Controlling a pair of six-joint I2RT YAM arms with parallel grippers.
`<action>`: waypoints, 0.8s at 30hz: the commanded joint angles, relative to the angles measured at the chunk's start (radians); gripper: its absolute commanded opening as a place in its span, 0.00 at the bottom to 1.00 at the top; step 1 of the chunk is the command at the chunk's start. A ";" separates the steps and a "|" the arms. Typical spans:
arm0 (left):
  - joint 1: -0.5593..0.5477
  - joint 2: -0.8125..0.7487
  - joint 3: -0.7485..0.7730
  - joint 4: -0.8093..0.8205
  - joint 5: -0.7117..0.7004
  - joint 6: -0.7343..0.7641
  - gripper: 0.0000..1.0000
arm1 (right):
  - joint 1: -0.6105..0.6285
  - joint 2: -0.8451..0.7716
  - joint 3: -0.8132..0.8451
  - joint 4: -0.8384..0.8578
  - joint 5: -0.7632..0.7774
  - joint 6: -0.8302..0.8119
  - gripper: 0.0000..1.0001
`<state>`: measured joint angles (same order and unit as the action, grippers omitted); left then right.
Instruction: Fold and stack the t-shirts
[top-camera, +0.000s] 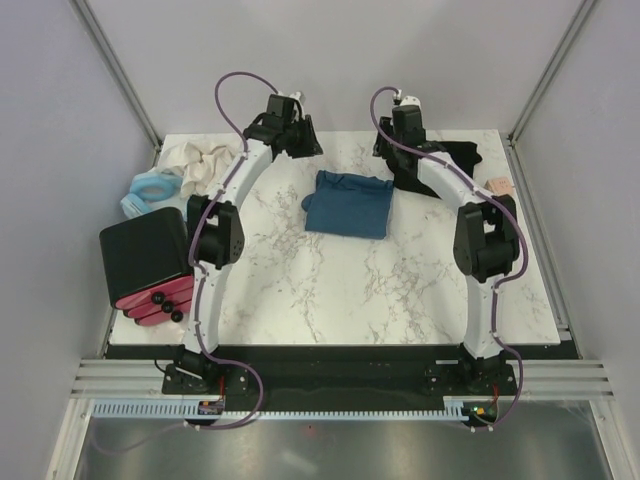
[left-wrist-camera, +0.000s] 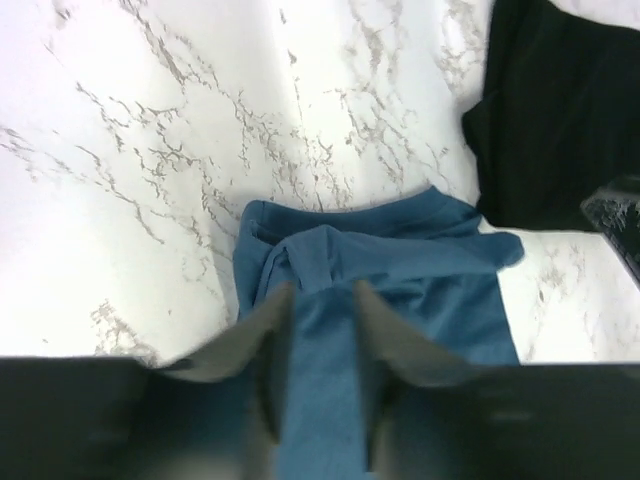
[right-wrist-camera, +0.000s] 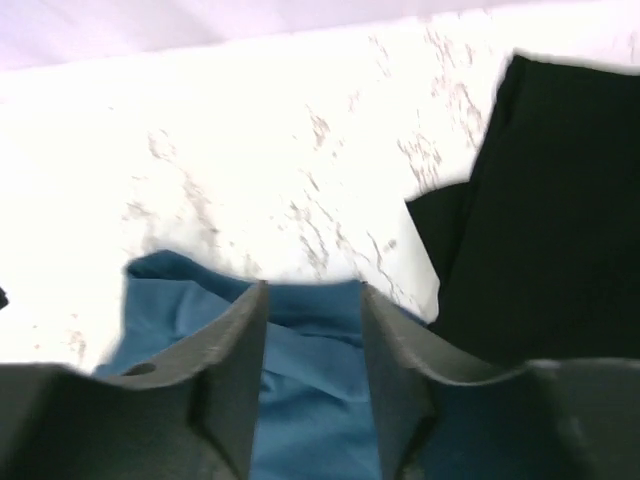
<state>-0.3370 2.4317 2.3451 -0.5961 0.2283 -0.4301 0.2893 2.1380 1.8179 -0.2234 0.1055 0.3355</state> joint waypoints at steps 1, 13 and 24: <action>0.007 -0.181 -0.073 0.041 0.107 0.068 0.24 | -0.003 -0.139 0.017 -0.013 -0.122 -0.016 0.38; -0.148 -0.217 -0.413 0.061 0.235 0.131 0.02 | 0.105 -0.096 -0.173 -0.065 -0.198 -0.016 0.00; -0.204 -0.172 -0.576 0.121 0.154 0.057 0.02 | 0.113 0.135 -0.074 -0.057 -0.122 -0.032 0.00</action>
<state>-0.5407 2.2566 1.7908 -0.5240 0.4152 -0.3557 0.4049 2.2051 1.6669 -0.2893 -0.0666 0.3187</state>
